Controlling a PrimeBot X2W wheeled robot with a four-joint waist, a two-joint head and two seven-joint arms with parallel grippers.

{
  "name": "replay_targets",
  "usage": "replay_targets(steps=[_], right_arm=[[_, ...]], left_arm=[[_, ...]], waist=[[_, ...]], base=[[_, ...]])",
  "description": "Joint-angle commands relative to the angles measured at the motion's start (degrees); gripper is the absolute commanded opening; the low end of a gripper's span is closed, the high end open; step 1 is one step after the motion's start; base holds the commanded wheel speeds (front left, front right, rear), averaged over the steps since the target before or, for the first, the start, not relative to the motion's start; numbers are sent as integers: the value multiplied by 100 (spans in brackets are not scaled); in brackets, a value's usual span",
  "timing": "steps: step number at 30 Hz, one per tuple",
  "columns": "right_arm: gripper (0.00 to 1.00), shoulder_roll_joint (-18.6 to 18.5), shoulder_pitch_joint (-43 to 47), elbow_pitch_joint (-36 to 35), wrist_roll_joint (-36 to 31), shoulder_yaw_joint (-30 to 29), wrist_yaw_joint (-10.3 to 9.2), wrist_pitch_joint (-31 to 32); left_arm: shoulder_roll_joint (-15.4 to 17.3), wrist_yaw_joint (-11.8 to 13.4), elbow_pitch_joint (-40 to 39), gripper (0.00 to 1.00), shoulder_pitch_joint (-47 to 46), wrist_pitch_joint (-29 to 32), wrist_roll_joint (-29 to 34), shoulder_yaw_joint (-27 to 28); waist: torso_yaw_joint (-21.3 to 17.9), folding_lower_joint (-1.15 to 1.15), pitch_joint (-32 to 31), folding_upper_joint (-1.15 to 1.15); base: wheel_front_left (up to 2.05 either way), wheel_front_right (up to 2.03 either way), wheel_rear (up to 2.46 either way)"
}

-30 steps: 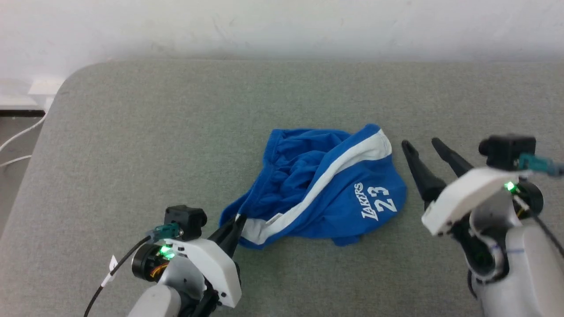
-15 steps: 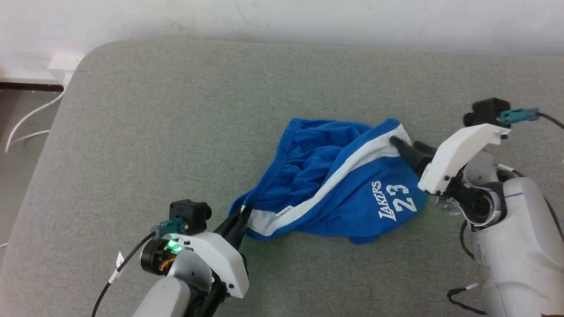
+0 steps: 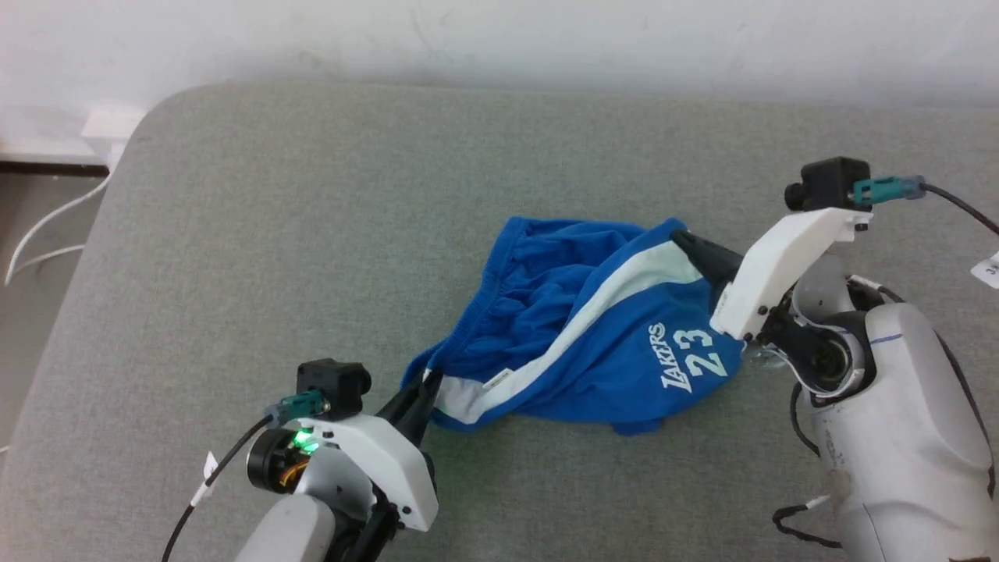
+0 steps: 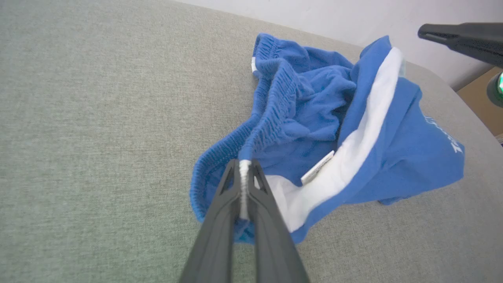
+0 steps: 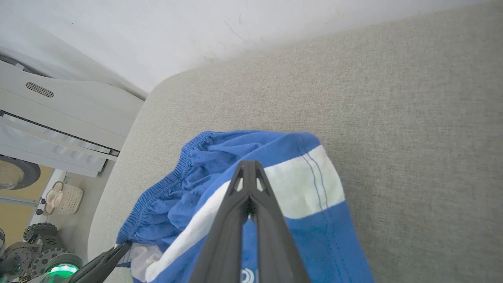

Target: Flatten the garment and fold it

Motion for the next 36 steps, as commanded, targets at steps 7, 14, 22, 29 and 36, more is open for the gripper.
replay_targets(steps=[7,14,22,29,36], right_arm=[[100,-64,535,-323,-474,-457,-4,-324],[100,-12,851,-71,-91,-968,-4,-589],[100,0,559,450,847,-573,-4,-541],[100,1,0,1002,1128,-89,-4,-599],[0,1,-495,1514,1078,352,-4,-465]], left_arm=[[65,30,-48,0,96,3,-86,1],[81,172,-71,0,67,-83,-128,131],[63,201,50,0,8,-187,-207,200],[37,159,120,0,-88,-229,-231,155],[-2,111,156,0,-170,-237,-245,73]], waist=[[-79,0,-192,0],[-50,0,-65,0],[14,0,92,0],[93,0,195,0],[146,0,270,0]], base=[[0,0,0],[0,0,0],[0,0,0],[0,0,0],[0,0,0]])
